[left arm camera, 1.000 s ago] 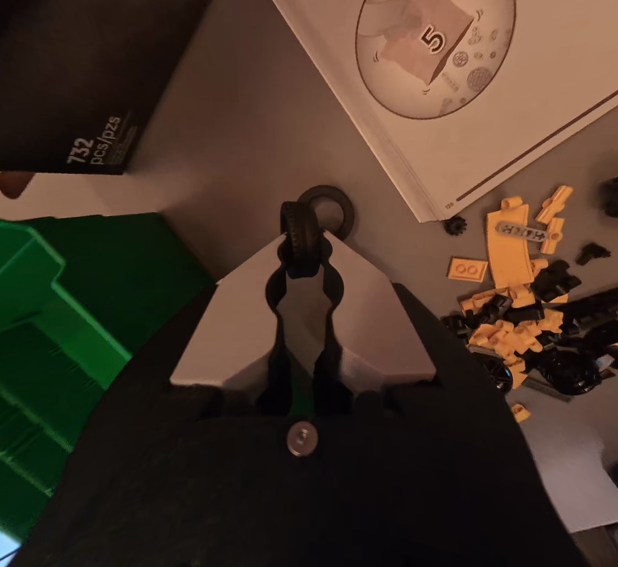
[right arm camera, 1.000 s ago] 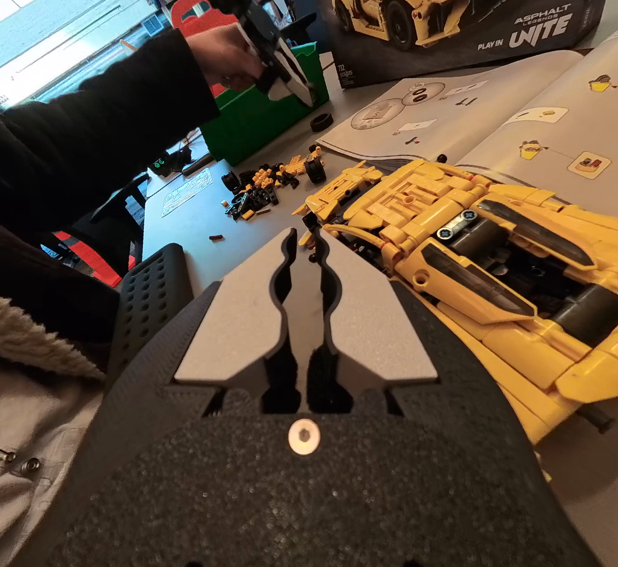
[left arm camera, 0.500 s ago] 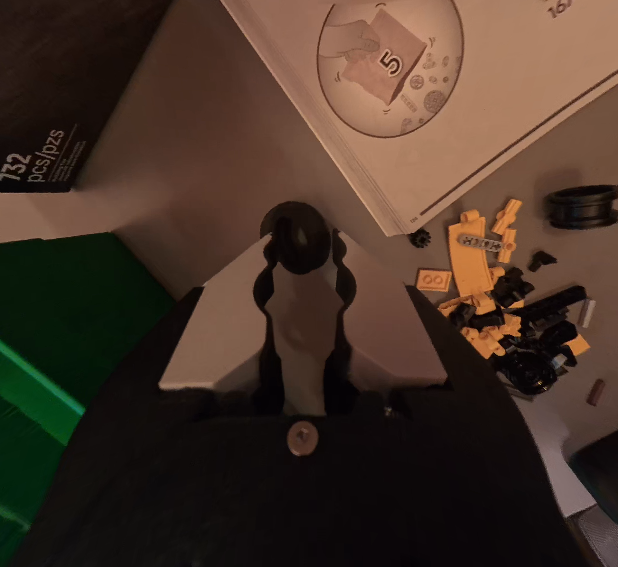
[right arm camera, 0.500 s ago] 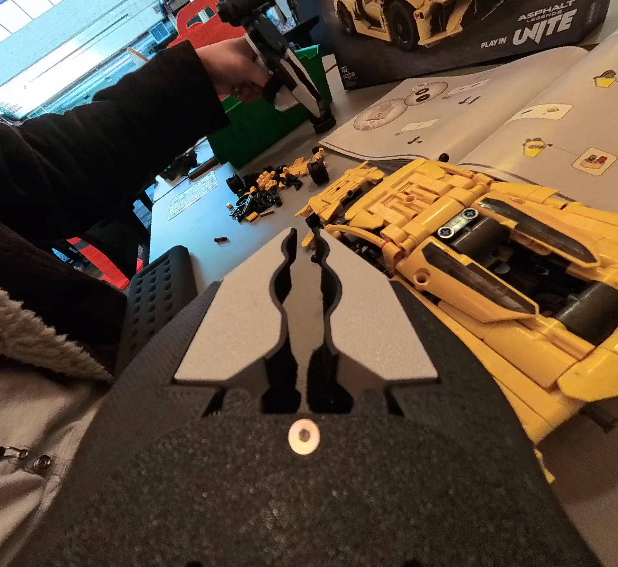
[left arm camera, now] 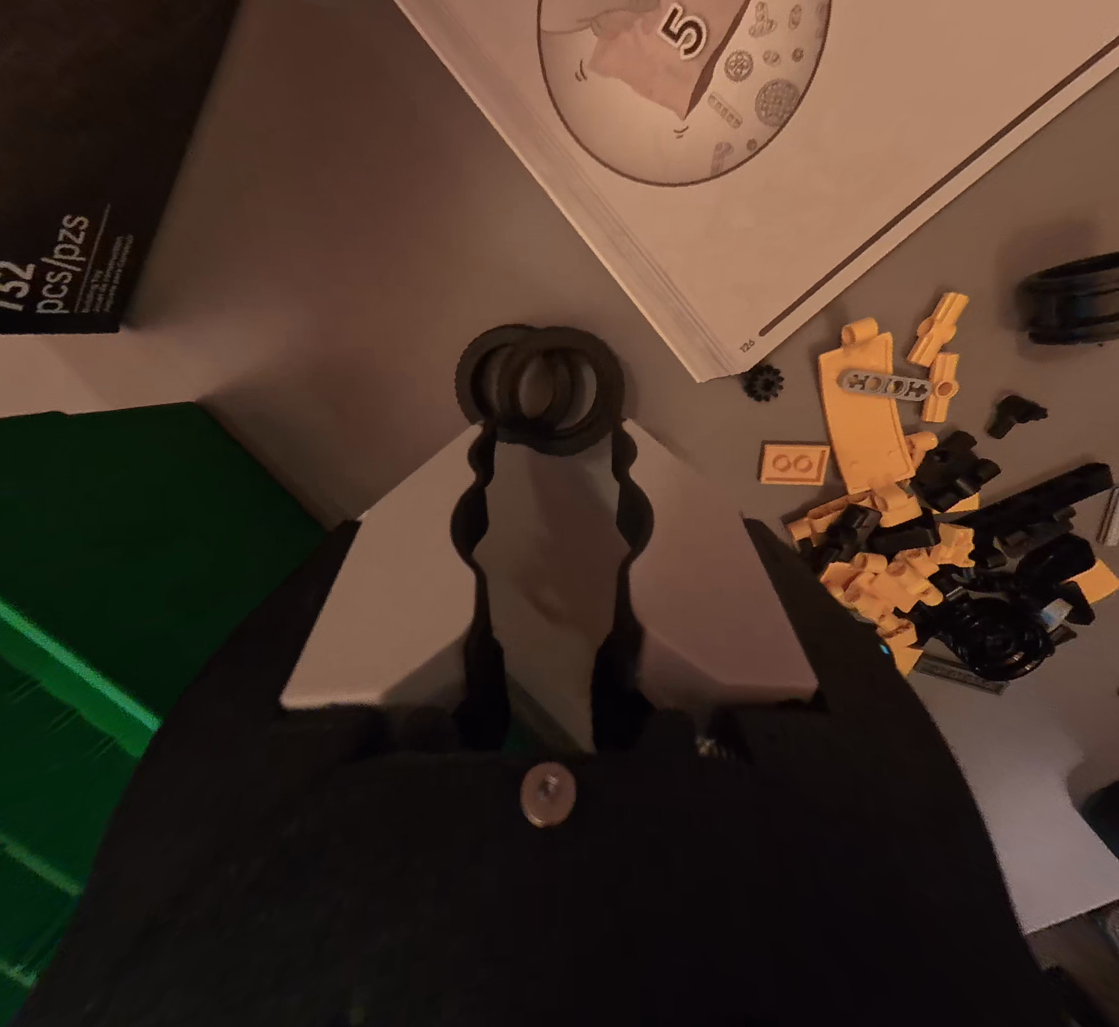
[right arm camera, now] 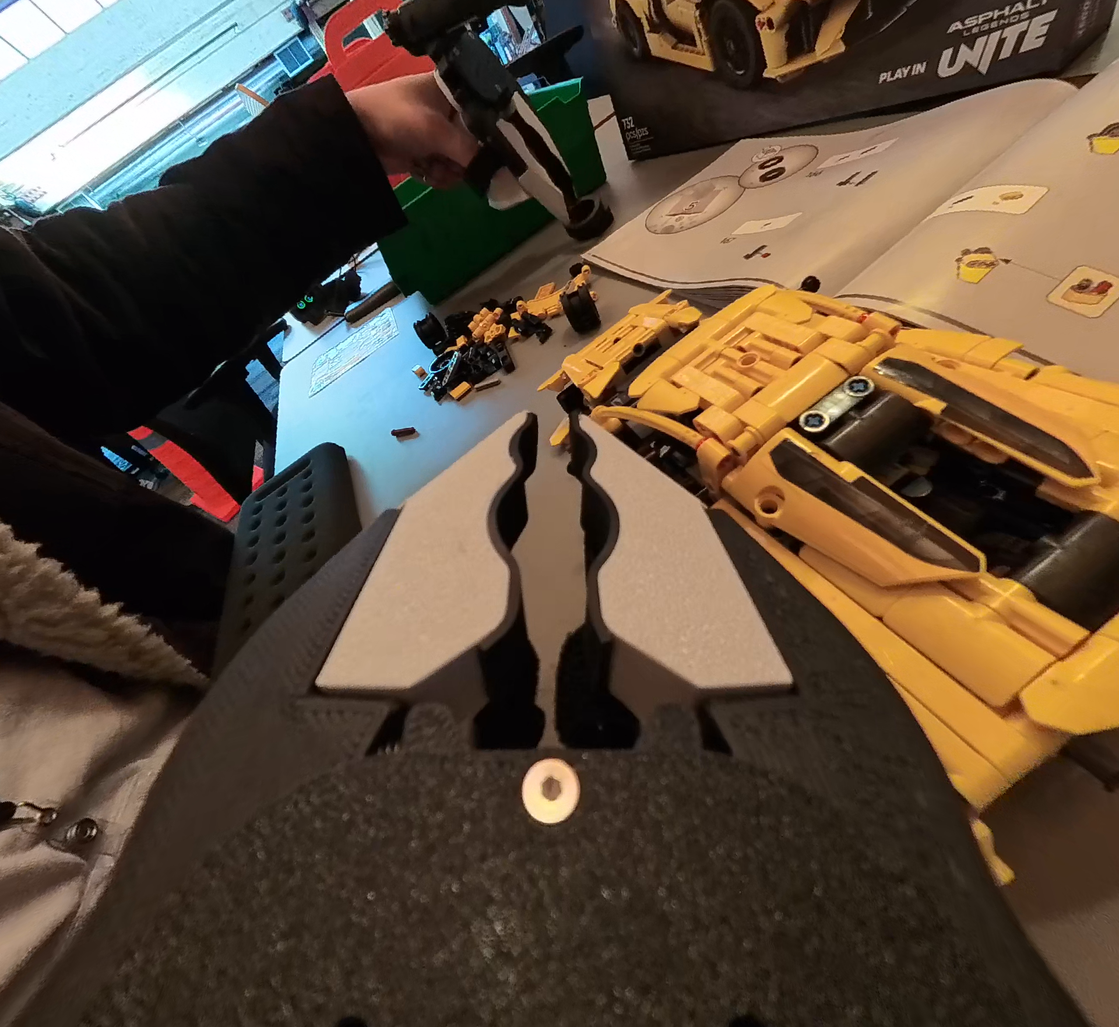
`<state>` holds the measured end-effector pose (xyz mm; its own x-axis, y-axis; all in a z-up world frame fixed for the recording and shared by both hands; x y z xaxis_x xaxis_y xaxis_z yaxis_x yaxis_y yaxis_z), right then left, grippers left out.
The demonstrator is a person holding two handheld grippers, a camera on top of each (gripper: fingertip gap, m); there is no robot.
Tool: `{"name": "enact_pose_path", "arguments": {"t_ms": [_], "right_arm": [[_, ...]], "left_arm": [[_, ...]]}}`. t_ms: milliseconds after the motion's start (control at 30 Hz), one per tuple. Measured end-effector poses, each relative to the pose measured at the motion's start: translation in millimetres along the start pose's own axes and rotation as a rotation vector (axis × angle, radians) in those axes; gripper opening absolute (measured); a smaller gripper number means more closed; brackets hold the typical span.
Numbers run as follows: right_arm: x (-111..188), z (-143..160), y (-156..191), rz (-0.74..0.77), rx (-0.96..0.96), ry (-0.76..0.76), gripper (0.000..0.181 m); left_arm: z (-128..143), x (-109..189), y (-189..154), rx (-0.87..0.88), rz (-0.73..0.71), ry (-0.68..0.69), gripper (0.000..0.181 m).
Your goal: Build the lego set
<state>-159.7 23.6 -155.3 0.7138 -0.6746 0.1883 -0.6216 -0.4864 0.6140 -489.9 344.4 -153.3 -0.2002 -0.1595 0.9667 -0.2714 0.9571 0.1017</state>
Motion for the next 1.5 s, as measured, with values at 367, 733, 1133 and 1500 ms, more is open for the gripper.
{"name": "enact_pose_path", "arguments": {"t_ms": [367, 733, 1133, 1500], "right_arm": [[-2, 1, 1, -0.007, 0.000, 0.010, 0.009], [-3, 2, 0, 0.014, 0.020, 0.021, 0.009], [-3, 3, 0, 0.005, 0.006, 0.024, 0.009], [-3, 3, 2, 0.002, 0.017, 0.028, 0.009]], "left_arm": [[105, 133, 49, 0.214, -0.212, -0.117, 0.038], [217, 49, 87, 0.365, -0.199, 0.227, 0.051], [209, 61, 84, 0.441, -0.132, 0.125, 0.045], [31, 59, -3, -0.062, -0.114, 0.028, 0.044]]}}
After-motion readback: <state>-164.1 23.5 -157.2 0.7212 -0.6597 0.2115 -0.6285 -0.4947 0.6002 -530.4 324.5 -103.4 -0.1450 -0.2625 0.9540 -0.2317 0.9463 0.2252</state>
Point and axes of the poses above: each gripper's, where its closed fingertips meet, x back along the fingers, z out of its underside, y = z × x across the jaws, the point moved 8 cm from there along x, back along the fingers, and after that the axes turned 11 degrees about -x, right-handed, at the moved point
